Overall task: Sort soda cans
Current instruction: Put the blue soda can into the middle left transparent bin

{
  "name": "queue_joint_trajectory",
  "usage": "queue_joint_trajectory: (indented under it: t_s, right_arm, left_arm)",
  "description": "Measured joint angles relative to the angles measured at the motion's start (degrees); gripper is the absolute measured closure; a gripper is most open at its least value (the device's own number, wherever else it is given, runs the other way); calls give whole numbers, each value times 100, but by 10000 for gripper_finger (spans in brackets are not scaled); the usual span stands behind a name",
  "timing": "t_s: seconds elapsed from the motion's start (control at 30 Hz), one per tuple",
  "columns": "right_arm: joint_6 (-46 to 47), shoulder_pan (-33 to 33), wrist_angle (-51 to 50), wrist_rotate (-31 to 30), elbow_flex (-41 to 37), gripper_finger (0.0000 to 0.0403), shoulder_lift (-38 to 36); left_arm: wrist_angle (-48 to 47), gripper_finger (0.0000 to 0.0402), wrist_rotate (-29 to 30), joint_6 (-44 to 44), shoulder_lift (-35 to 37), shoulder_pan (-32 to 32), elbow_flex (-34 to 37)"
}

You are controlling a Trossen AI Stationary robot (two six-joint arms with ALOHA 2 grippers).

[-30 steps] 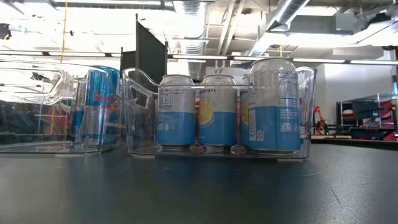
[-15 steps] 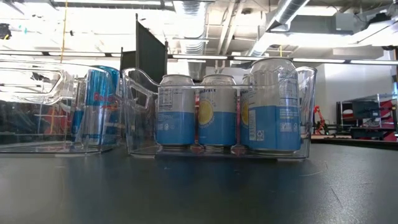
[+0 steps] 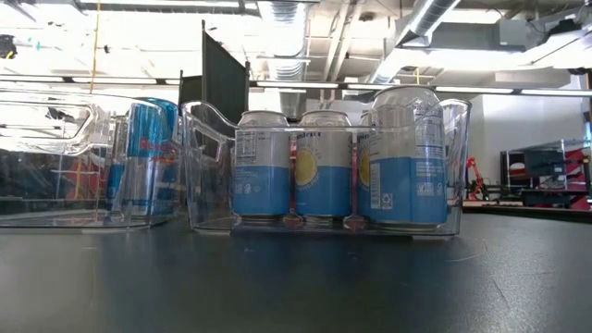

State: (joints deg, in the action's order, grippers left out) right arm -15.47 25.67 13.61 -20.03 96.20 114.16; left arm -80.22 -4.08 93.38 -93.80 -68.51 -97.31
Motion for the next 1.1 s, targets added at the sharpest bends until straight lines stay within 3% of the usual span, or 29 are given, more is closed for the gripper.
queue_joint_trajectory:
  t_s: [0.63, 1.1]
  right_arm:
    - [201, -183, -166, 61, -4, 71, -3]
    - [209, -183, -249, 61, -4, 71, -10]
  left_arm:
    - [1049, 20, -199, 97, -7, -336, 1263]
    - [1024, 19, -552, 88, -7, -385, 1322]
